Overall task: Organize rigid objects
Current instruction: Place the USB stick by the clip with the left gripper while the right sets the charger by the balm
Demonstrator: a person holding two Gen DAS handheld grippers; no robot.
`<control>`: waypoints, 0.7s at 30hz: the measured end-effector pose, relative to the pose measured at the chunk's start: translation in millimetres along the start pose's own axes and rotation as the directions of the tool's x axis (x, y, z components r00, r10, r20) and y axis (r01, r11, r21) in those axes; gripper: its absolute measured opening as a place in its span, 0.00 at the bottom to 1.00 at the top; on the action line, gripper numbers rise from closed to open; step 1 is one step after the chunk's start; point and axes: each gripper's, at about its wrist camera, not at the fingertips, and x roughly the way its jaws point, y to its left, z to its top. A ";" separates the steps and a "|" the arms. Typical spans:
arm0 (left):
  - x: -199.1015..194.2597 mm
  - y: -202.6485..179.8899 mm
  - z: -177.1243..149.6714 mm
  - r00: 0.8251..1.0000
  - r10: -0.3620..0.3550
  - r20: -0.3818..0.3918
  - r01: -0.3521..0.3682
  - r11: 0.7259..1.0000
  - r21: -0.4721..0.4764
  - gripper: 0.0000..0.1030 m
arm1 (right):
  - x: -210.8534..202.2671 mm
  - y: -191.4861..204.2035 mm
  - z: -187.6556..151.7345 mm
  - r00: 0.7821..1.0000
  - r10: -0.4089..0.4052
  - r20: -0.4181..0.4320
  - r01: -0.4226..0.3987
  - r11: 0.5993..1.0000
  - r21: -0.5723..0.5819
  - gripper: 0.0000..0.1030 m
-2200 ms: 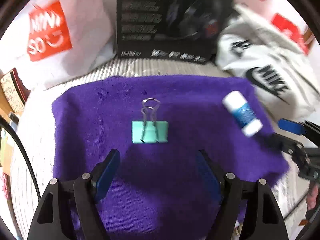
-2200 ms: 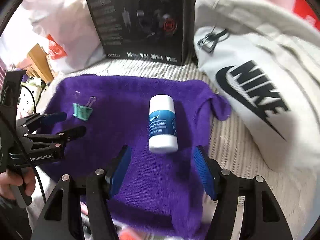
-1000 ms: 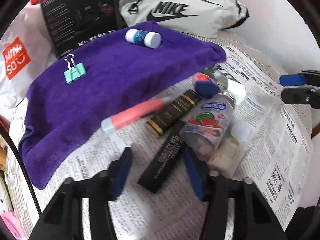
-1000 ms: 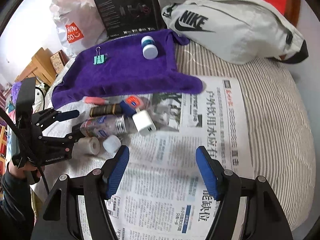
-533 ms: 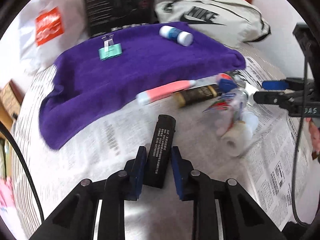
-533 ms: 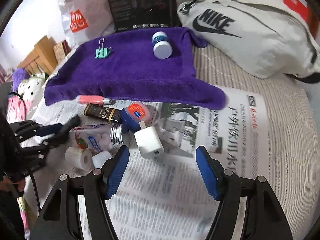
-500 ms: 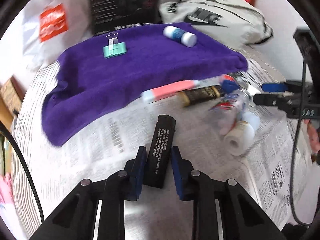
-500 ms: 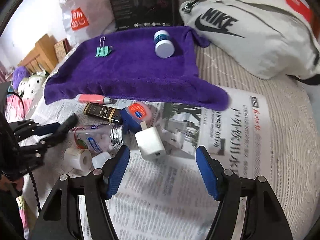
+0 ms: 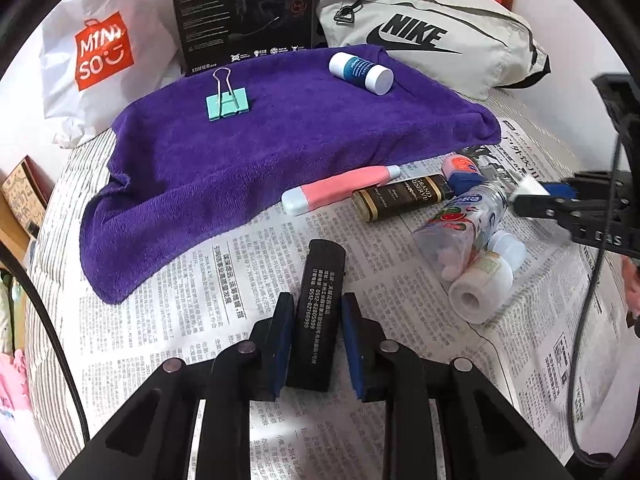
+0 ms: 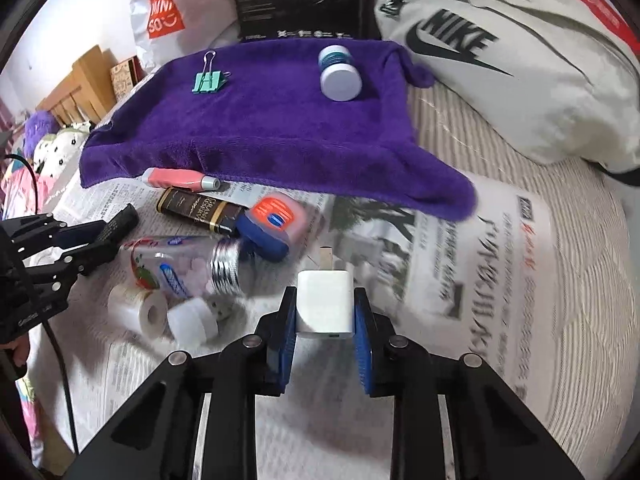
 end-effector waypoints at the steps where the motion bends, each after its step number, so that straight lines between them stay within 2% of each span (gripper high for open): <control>1: 0.5 -0.2 0.0 1.000 0.002 0.006 -0.002 1.000 -0.003 0.23 | -1.4 -2.9 -2.7 1.000 -0.001 -0.005 0.001 1.000 0.007 0.25; 6: 1.6 -3.4 0.9 1.000 0.019 0.025 -0.018 1.000 -0.012 0.22 | 1.4 -10.6 -11.7 1.000 -0.005 -0.014 0.006 1.000 0.024 0.25; 11: -4.1 7.1 -0.4 1.000 -0.015 0.021 0.016 0.997 -0.072 0.22 | -1.9 -12.7 -10.2 1.000 0.014 -0.017 -0.013 0.999 0.049 0.25; 21: -26.3 21.7 2.2 0.998 -0.019 0.064 0.027 0.991 -0.129 0.22 | -20.4 -8.8 -1.2 0.999 0.048 0.014 -0.048 0.998 0.034 0.25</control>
